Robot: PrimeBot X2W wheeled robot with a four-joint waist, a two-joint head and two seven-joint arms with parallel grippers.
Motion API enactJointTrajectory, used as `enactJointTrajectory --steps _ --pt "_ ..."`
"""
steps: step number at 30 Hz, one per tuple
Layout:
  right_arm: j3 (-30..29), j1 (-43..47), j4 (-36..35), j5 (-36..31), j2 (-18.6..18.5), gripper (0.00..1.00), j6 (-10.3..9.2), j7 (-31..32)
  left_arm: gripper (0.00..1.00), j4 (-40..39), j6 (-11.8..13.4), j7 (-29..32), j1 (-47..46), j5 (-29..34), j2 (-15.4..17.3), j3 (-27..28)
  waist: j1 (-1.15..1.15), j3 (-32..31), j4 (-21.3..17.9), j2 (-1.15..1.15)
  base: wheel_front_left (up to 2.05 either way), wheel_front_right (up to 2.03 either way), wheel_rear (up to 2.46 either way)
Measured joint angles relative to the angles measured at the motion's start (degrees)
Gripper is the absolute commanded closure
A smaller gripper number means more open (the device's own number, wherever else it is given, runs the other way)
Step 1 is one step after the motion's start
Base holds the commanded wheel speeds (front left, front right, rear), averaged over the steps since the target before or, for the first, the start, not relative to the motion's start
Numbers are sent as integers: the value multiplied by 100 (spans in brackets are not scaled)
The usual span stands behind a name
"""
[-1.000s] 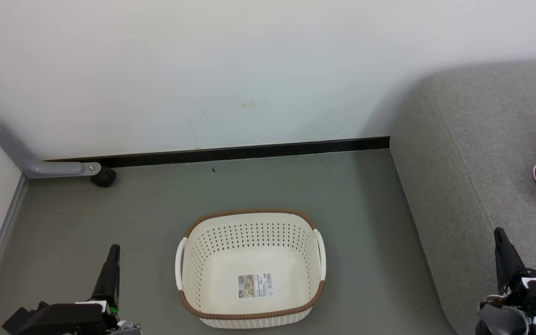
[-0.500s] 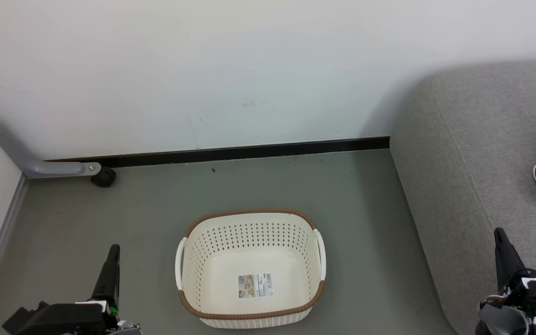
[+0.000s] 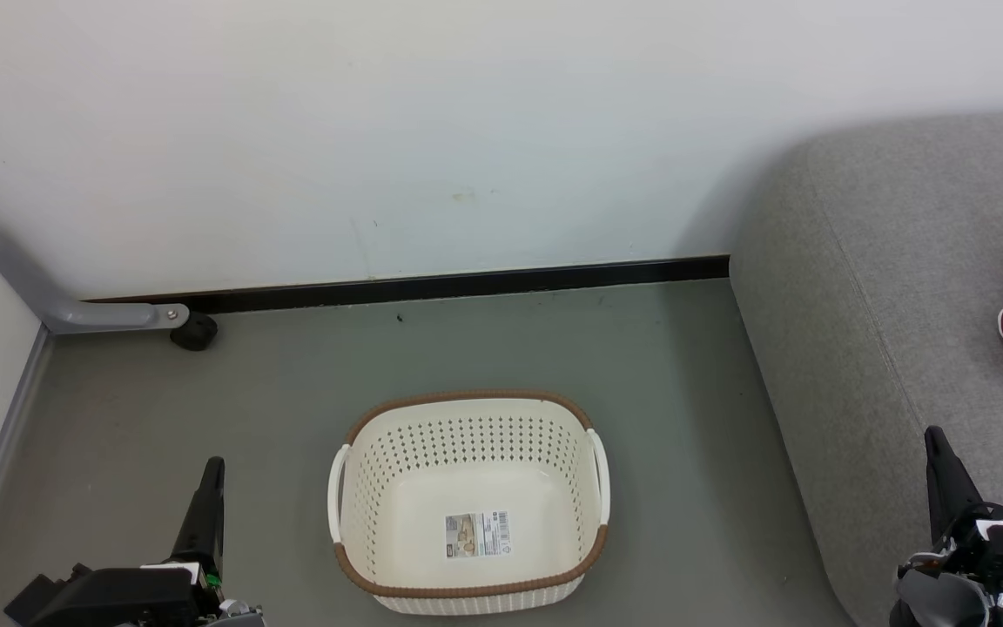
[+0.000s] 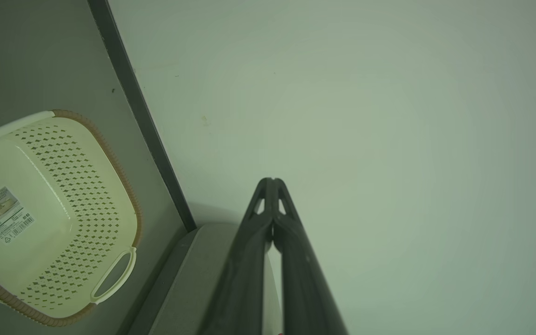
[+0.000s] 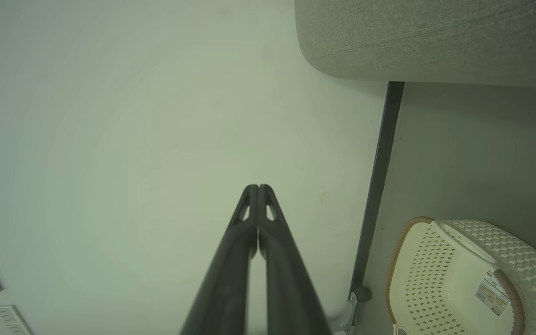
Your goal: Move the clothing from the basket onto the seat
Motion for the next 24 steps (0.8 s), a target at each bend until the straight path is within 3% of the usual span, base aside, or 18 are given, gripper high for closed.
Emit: enactJointTrajectory --steps 24 --pt "0 2 -1 0 0 100 0 0 100 -1 0 0 0 -5 0 0 0 0 0 0 0 0 0"
